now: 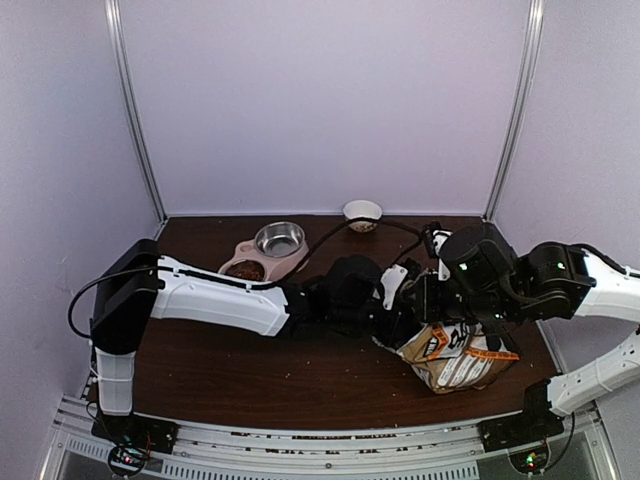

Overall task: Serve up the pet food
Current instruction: Insert the spatula into the pet food bag, then collect the pet food from the pet food bag.

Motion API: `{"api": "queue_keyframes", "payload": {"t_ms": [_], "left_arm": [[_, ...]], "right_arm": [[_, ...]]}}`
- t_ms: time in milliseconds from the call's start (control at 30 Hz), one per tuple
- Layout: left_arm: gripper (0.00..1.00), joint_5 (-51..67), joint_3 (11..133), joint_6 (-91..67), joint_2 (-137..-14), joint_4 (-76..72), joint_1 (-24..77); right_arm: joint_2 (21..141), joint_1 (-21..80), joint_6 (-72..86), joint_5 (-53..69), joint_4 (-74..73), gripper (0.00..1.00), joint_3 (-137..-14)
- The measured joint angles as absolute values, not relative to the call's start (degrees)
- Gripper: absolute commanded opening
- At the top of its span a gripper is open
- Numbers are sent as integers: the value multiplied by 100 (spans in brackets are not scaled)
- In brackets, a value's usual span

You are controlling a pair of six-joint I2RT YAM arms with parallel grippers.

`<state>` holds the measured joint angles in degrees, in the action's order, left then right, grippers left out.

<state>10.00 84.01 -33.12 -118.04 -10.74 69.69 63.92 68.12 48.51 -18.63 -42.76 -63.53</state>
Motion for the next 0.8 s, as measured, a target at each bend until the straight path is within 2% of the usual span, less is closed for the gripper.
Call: {"api": "queue_keyframes", "payload": {"t_ms": [200, 333, 567, 800], "left_arm": [[0, -36, 8383, -2731, -11677, -626, 7137], [0, -294, 8667, -2652, -11771, -255, 7251], [0, 27, 9242, -2425, -12110, 80, 7214], [0, 873, 9522, -2300, -12422, -123, 7087]], "right_arm": [[6351, 6858, 4910, -1750, -4241, 0, -6292], [6289, 6864, 4952, -1743, -4309, 0, -6278], [6261, 6845, 4978, -1881, -4458, 0, -6276], [6270, 6792, 4978, -1959, -4670, 0, -6274]]}}
